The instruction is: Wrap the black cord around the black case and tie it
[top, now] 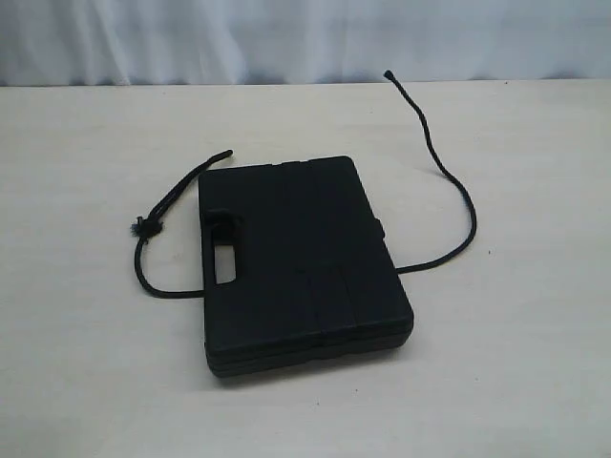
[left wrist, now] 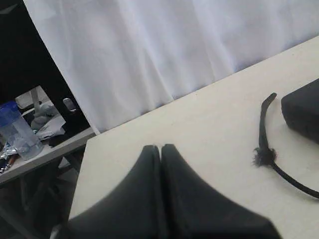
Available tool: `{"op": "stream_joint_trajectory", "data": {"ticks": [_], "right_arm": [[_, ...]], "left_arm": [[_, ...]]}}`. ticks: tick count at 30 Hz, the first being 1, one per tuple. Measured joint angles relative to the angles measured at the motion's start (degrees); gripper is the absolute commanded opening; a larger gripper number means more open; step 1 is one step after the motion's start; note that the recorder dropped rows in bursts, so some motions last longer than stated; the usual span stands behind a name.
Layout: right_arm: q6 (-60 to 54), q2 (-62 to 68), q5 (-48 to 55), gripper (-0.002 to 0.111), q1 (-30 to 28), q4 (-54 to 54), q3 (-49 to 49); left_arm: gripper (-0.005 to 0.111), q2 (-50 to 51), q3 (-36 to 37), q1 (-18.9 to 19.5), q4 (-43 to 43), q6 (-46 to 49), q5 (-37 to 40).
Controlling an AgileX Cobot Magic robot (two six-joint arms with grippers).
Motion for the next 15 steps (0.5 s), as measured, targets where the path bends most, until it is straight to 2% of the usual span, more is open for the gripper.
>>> {"op": "stream_joint_trajectory", "data": {"ticks": [5, 11, 13, 15], "right_arm": [[0.0, 0.0, -6.29, 0.006, 0.0, -1.68, 0.0], [0.0, 0.0, -13.26, 0.006, 0.0, -1.49, 0.0], [1.46, 0.0, -15.94, 0.006, 0.0, 1.6, 0.0], [4.7, 0.0, -19.27, 0.006, 0.0, 9.65, 0.0]], "left_arm": [[0.0, 0.0, 0.0, 0.0, 5.9, 0.2, -4.88], [0.0, 0.0, 0.0, 0.0, 7.65, -0.08, -22.75], [0.0, 0.0, 0.0, 0.0, 7.85, -5.25, -29.12], [0.0, 0.0, 0.0, 0.0, 8.0, -21.83, -37.44]]}}
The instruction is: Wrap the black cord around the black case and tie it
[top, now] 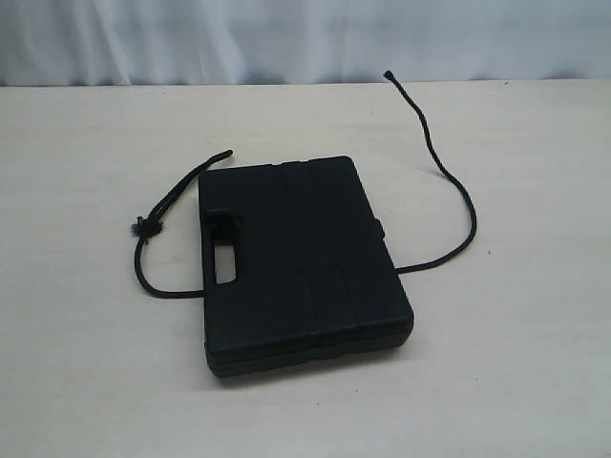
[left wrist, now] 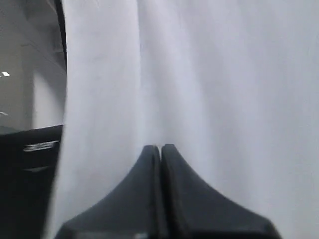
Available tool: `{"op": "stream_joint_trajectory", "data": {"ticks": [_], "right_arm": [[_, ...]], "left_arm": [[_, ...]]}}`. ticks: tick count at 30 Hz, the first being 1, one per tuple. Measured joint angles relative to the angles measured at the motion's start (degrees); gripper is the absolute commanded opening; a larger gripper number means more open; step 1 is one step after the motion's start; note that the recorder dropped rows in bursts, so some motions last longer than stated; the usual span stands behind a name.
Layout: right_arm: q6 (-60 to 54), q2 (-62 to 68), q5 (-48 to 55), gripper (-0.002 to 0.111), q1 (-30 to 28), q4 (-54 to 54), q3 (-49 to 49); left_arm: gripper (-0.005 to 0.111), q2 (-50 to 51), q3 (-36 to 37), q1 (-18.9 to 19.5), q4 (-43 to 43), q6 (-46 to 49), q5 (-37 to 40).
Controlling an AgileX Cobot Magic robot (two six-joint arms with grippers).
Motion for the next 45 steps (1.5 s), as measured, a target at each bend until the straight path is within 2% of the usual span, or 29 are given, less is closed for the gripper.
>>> {"op": "stream_joint_trajectory", "data": {"ticks": [3, 6, 9, 13, 17, 21, 26, 29, 31, 34, 38, 41, 45], "right_arm": [[2.99, 0.0, -3.46, 0.006, 0.0, 14.79, 0.0], [3.91, 0.0, -3.78, 0.006, 0.0, 24.09, 0.0], [4.13, 0.0, -4.87, 0.006, 0.0, 27.24, 0.0], [4.34, 0.0, -11.1, 0.006, 0.0, 28.17, 0.0], [4.34, 0.28, -12.76, 0.006, 0.0, 18.66, -5.69], [4.0, 7.62, -9.34, 0.006, 0.0, 4.91, -16.95], [2.44, 26.26, 14.29, 0.006, 0.0, -4.61, -33.46], [1.54, 38.54, 31.23, 0.006, 0.0, -5.75, -40.73], [-0.04, 45.99, 39.88, 0.006, 0.0, -4.43, -43.96], [-6.39, 53.66, 45.52, 0.006, 0.0, 1.47, -45.57], [-16.55, 59.78, 47.38, 0.006, 0.0, 12.45, -45.85], [-23.07, 61.79, 47.8, 0.006, 0.0, 18.14, -45.85], [-26.49, 62.75, 47.15, 0.006, 0.0, 20.56, -45.85]], "left_arm": [[0.0, 0.0, 0.0, 0.0, 0.44, -30.09, -6.15], [0.0, 0.0, 0.0, 0.0, 3.94, -47.53, -2.78], [0.0, 0.0, 0.0, 0.0, 5.35, -55.44, -0.74], [0.0, 0.0, -1.24, 0.0, 5.57, -56.4, 0.18], [0.0, 2.74, -9.46, 0.0, 5.57, -48.51, 3.7], [0.0, 16.75, -25.59, 0.0, 6.63, -40.98, 14.88], [0.0, 40.08, -45.3, 0.0, 9.57, -31.65, 36.99], [0.0, 55.09, -56.97, 0.0, 0.95, -16.93, 54.91], [0.0, 64.78, -63.07, 0.0, -9.29, -4.12, 68.09], [0.0, 76.43, -67.54, 0.0, -25.48, 12.46, 82.0], [0.001, 88.66, -68.6, -0.6, -43.52, 28.18, 90.75], [0.012, 95.56, -68.6, -2.86, -47.63, 34.31, 91.38], [0.034, 102.12, -68.6, -7.45, -49.06, 39.35, 88.61]]}}
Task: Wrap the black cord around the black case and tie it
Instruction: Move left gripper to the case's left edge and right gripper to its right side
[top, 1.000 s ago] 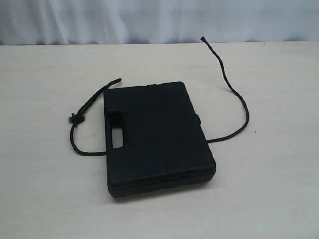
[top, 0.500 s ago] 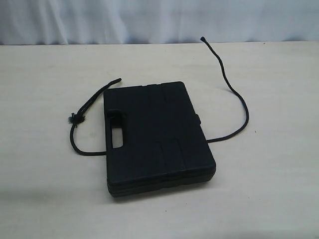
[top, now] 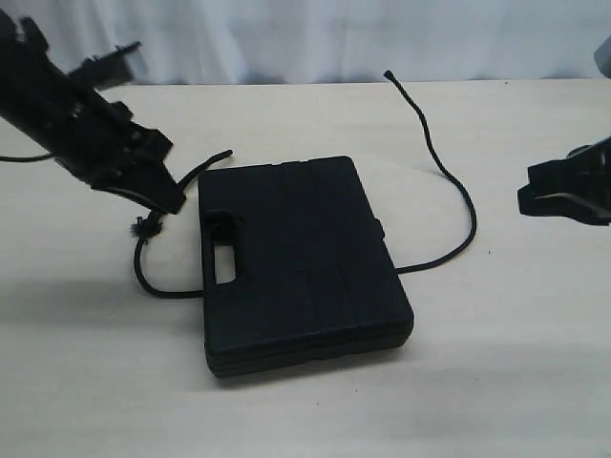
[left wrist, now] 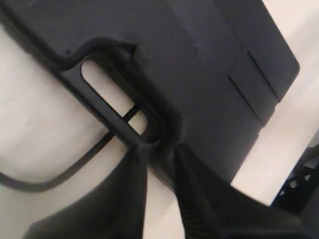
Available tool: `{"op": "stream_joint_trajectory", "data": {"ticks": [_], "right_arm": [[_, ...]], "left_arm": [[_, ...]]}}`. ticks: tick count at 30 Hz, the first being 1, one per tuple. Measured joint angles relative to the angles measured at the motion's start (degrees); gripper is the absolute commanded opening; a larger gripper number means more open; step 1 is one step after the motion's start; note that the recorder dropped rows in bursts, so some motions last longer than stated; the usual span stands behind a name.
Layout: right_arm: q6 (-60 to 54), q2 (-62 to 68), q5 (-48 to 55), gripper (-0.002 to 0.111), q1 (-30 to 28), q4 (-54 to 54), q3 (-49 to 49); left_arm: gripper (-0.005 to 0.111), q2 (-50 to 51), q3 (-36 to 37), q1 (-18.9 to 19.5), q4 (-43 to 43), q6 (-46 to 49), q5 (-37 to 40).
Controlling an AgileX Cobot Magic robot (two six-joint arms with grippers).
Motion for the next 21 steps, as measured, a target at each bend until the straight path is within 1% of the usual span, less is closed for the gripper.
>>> {"op": "stream_joint_trajectory", "data": {"ticks": [1, 3, 6, 7, 9, 11, 15, 21], "right_arm": [[-0.59, 0.1, -0.56, 0.006, 0.0, 0.21, 0.0], [-1.14, 0.1, -1.61, 0.006, 0.0, 0.4, 0.12], [-2.06, 0.1, -2.74, 0.006, 0.0, 0.78, 0.83], [-2.51, 0.1, -2.87, 0.006, 0.0, 1.06, 1.26], [-3.53, 0.1, -3.21, 0.006, 0.0, 1.74, 1.79], [-5.06, 0.1, -3.63, 0.006, 0.0, 2.91, 2.41], [-7.99, 0.1, -4.74, 0.006, 0.0, 5.66, 3.34], [-9.44, 0.1, -5.39, 0.006, 0.0, 6.92, 3.39]], "left_arm": [[0.04, 1.3, 0.0, -1.29, 0.0, 0.62, -1.7], [0.045, 3.34, 0.0, -3.45, 0.61, 0.94, -5.57], [0.046, 6.01, 0.0, -5.18, 4.0, -3.24, -12.89], [0.046, 6.85, 0.0, -5.41, 6.43, -6.84, -15.65], [0.046, 8.25, 0.0, -5.64, 9.45, -11.81, -18.31], [0.046, 9.77, 0.0, -5.64, 11.15, -14.84, -19.25], [0.046, 11.92, 0.0, -6.71, 10.93, -16.42, -19.25], [0.046, 14.77, -0.29, -10.94, 11.87, -17.01, -19.7]]}}
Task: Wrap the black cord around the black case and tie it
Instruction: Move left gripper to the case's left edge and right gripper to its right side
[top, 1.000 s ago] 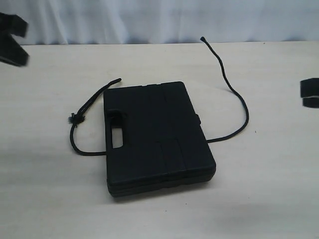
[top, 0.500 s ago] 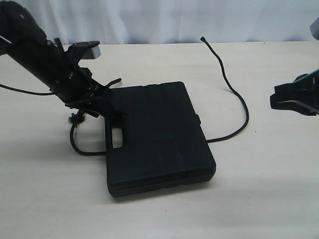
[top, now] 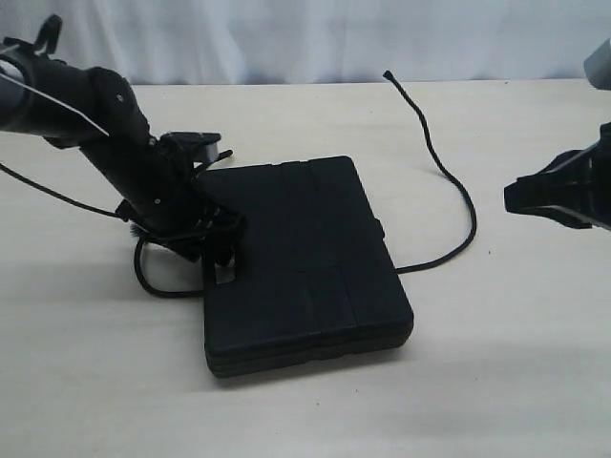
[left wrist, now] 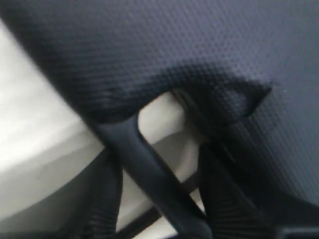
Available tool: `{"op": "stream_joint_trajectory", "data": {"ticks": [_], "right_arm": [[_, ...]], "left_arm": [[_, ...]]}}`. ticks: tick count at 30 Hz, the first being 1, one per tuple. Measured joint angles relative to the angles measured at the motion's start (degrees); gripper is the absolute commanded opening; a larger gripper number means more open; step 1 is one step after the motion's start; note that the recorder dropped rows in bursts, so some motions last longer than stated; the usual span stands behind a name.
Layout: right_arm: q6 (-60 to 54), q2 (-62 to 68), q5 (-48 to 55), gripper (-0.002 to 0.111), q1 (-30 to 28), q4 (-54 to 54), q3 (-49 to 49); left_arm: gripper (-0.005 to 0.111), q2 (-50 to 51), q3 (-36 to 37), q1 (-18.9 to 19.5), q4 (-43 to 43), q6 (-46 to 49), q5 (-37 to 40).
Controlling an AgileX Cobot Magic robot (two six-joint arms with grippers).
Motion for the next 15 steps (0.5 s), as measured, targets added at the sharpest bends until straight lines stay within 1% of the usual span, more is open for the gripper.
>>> {"op": "stream_joint_trajectory", "data": {"ticks": [2, 4, 5, 7, 8, 9, 10, 11, 12, 15], "right_arm": [[-0.09, 0.0, -0.03, 0.006, 0.0, 0.24, 0.0], [-0.23, 0.0, -0.14, 0.006, 0.0, 0.68, 0.0], [-0.23, 0.0, -0.14, 0.006, 0.0, 0.93, 0.0], [-1.5, 0.0, 0.23, 0.006, 0.0, 1.14, 0.0], [-1.98, 0.0, 0.23, 0.006, 0.0, 1.14, 0.0], [-2.48, 0.0, 0.23, 0.006, 0.25, 1.26, 0.0], [-3.23, 0.0, 0.09, 0.006, 0.86, 1.26, 0.0], [-5.14, 0.0, -0.42, 0.006, 2.93, 1.26, 0.0], [-6.57, 0.0, -0.88, 0.006, 5.05, 1.26, 0.0], [-9.6, 0.0, -2.1, 0.006, 11.65, -0.81, 0.0]], "left_arm": [[0.046, 0.99, 0.0, -0.9, 0.74, -0.42, -0.52], [0.044, 1.47, 0.0, -1.03, 0.88, -1.51, -1.09], [0.032, 1.51, 0.0, -1.03, 0.88, -1.8, -1.21], [0.014, 1.6, 0.0, -1.03, -1.46, -2.57, -2.19], [0.005, 1.72, 0.0, -1.03, -2.89, -3.15, -2.93], [0.0, 1.73, 0.0, -1.03, -5.01, -3.15, -3.93], [0.0, 1.73, 0.0, -0.93, -7.36, -3.15, -4.71], [0.0, 1.59, 0.0, -0.93, -12.31, -1.76, -5.19], [0.0, 1.2, 0.0, -0.93, -15.28, 0.04, -4.82], [0.0, -0.01, 0.0, -1.14, -20.5, 2.61, -2.76]]}}
